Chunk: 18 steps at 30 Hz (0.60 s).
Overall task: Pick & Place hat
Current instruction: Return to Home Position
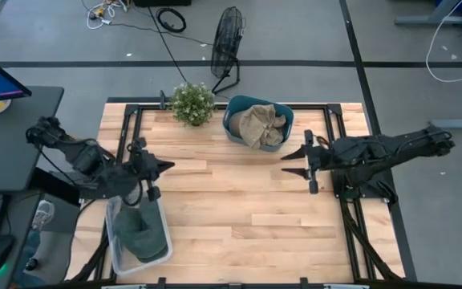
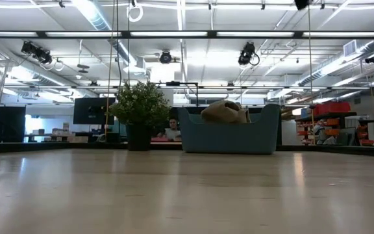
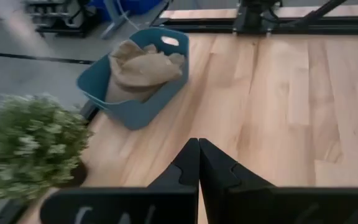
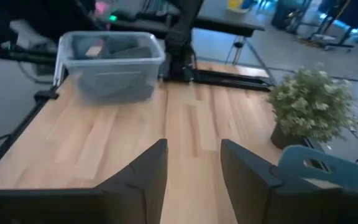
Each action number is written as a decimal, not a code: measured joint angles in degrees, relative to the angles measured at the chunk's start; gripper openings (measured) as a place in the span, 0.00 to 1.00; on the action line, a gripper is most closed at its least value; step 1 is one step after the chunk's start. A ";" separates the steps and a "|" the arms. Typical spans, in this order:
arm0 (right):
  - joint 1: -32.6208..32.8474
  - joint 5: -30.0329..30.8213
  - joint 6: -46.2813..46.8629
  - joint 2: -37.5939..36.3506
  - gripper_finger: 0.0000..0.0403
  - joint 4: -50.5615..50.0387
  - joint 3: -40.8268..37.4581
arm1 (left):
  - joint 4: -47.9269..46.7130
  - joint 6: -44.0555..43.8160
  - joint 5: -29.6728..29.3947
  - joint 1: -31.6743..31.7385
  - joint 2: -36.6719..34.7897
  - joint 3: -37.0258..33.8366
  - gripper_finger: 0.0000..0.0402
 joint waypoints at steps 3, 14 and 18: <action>-1.21 -0.14 0.38 -5.20 0.38 3.94 -6.37 | 11.78 6.45 3.79 4.08 -4.68 -9.46 0.01; -4.46 -2.34 2.76 -22.14 0.38 10.82 -21.39 | 43.97 25.25 17.39 15.97 -24.02 -33.71 0.01; -4.96 -2.56 2.88 -27.22 0.38 10.76 -24.54 | 44.42 24.69 17.75 17.18 -31.17 -38.26 0.01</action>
